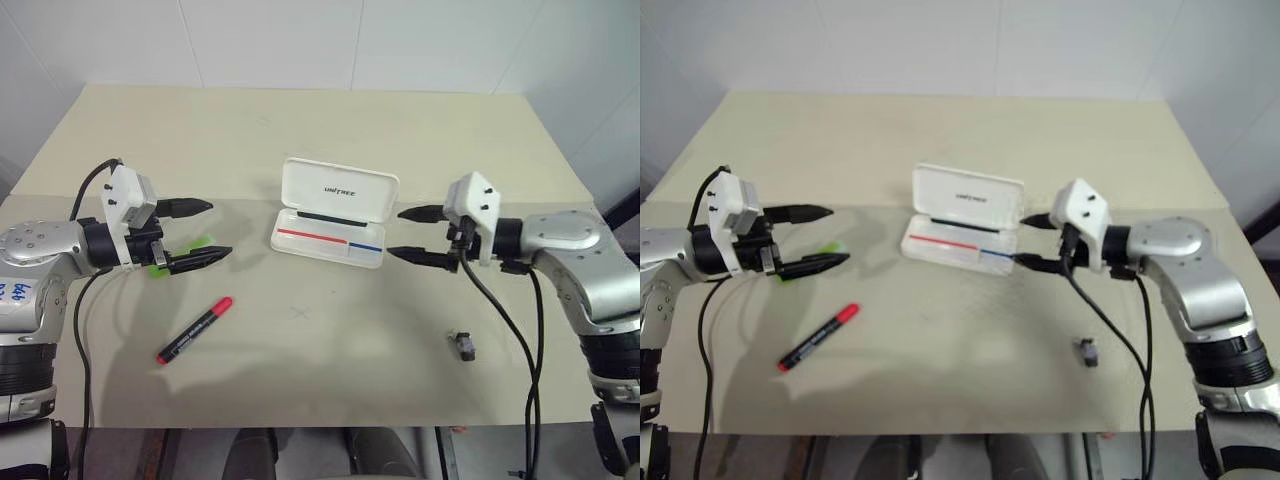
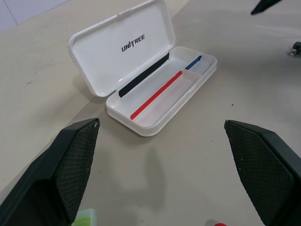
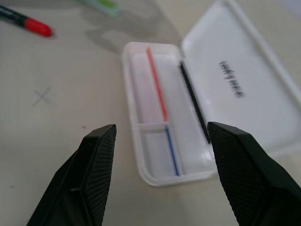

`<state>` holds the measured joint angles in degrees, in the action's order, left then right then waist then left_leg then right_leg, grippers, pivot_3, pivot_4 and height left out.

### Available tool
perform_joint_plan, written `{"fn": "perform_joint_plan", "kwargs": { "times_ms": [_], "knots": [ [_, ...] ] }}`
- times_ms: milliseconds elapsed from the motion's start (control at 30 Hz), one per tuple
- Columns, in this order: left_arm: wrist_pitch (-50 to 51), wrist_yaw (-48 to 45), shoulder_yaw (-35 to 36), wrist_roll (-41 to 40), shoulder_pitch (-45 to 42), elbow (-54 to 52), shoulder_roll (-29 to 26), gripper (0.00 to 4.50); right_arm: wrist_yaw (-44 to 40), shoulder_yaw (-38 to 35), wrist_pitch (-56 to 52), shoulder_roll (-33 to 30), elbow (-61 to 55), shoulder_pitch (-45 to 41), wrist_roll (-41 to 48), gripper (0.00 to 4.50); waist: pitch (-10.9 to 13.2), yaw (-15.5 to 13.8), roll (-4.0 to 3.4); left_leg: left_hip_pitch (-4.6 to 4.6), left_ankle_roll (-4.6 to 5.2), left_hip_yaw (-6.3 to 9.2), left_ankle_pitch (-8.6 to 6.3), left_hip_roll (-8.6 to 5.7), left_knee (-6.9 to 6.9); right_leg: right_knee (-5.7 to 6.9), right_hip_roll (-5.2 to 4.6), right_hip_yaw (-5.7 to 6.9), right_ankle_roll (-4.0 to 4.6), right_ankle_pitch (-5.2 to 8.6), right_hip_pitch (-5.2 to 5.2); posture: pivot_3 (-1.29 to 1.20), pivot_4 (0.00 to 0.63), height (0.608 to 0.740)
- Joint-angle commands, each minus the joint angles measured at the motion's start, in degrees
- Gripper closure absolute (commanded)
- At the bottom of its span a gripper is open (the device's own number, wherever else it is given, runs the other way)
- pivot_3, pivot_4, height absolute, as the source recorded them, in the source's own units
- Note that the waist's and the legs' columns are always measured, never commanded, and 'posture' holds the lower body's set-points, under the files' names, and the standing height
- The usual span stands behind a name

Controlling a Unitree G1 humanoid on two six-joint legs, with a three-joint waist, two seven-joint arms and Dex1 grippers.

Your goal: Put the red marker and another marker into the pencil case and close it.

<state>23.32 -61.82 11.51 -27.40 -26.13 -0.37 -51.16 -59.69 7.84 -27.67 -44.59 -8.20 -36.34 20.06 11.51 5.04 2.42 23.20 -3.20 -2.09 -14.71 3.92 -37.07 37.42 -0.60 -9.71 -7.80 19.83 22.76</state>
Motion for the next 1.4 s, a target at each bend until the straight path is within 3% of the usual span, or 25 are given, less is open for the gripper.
{"fn": "perform_joint_plan", "kwargs": {
  "times_ms": [33,367,767,867,1100,1400],
  "knots": [
    [-1.6,-0.1,1.4,0.8,-1.3,-0.5,-1.7,0.00,-1.4,4.1,-0.8,1.1,2.0,-4.1,-3.3,1.25,0.0,0.0,0.00,0.00,-0.01,0.00,0.00,0.00,-0.01,0.02,0.00,0.00,0.00,0.00,0.02,0.00,0.150,0.740],
    [-1.5,1.6,2.5,0.2,1.0,-3.2,-0.9,0.00,-3.8,11.9,0.9,6.6,10.8,-10.1,-10.4,1.25,0.0,-0.1,0.00,0.06,-0.01,0.00,0.01,0.01,0.06,0.02,-0.01,0.04,0.07,0.05,0.13,0.00,0.150,0.740],
    [0.0,4.6,4.9,-0.8,4.2,-7.2,-0.4,0.00,-5.3,15.7,10.0,10.8,26.8,-11.6,-19.3,1.25,0.0,0.3,0.00,0.03,-0.03,-0.01,0.01,0.01,0.00,0.13,0.01,0.04,0.07,0.05,0.13,0.00,0.150,0.740],
    [0.1,4.8,5.1,-0.9,4.1,-7.5,-0.4,0.00,-5.9,16.7,12.3,12.1,30.2,-14.0,-21.6,1.86,0.0,0.8,0.01,0.00,-0.03,-0.01,0.02,0.01,-0.05,0.15,0.00,0.04,0.06,0.04,0.08,0.00,0.150,0.740],
    [0.0,5.0,5.0,-0.9,3.7,-7.1,-0.6,0.00,-6.4,16.6,14.7,13.8,32.0,-16.4,-24.3,4.27,0.0,1.5,0.01,-0.05,-0.06,0.04,0.09,-0.01,-0.08,0.30,0.00,0.04,0.02,0.00,0.05,0.00,0.150,0.740],
    [0.1,2.8,4.0,-1.6,3.5,-6.9,-1.1,0.00,-10.5,13.6,15.4,12.4,25.6,-15.3,-21.1,4.27,0.0,1.5,0.01,-0.04,-0.06,0.04,0.08,-0.01,-0.01,0.28,0.00,0.04,0.03,0.01,0.07,0.00,0.150,0.740]
  ]
}}
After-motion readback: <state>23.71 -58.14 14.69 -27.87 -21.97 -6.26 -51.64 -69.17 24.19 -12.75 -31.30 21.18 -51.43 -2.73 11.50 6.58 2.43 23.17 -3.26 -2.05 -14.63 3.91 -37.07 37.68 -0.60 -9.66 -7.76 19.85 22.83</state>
